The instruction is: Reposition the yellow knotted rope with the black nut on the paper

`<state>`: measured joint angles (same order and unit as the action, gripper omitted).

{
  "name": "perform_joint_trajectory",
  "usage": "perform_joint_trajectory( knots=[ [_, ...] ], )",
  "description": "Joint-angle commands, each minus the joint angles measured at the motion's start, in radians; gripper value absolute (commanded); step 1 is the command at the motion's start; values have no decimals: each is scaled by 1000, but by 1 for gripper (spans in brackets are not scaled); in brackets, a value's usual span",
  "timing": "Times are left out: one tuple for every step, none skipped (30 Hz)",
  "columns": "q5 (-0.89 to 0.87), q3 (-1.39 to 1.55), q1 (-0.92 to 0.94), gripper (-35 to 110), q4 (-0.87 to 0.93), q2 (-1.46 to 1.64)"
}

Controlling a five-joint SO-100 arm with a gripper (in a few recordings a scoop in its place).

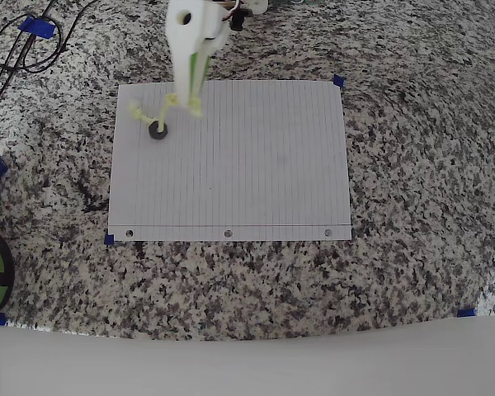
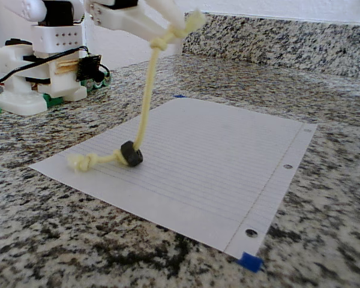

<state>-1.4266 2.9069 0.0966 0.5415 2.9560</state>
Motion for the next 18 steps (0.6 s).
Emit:
perform_joint_trajectory(
  knots=[
    [-3, -2, -78, 0, 67, 43],
    [-2, -2, -104, 0, 92, 52],
    [0, -2, -124, 0, 112, 58],
    [0, -2, -141, 0, 123, 63],
    [0, -2, -156, 0, 132, 66],
    [0, -2, -172, 0, 138, 69],
    [0, -2, -186, 0, 141, 72],
    [0, 0, -201, 0, 146, 74],
    [0, 0, -213, 0, 150, 77],
    [0, 3, -225, 0, 155, 78],
    [0, 6, -235, 0, 163, 84],
    [0, 8, -244, 0, 172, 91],
    [0, 8, -252, 0, 184, 94],
    [2, 11, -259, 0, 198, 98],
    [2, 15, -268, 0, 209, 106],
    [3, 20, -276, 0, 222, 114],
    [11, 25, -287, 0, 232, 120],
    [14, 29, -296, 0, 242, 129]
  ],
)
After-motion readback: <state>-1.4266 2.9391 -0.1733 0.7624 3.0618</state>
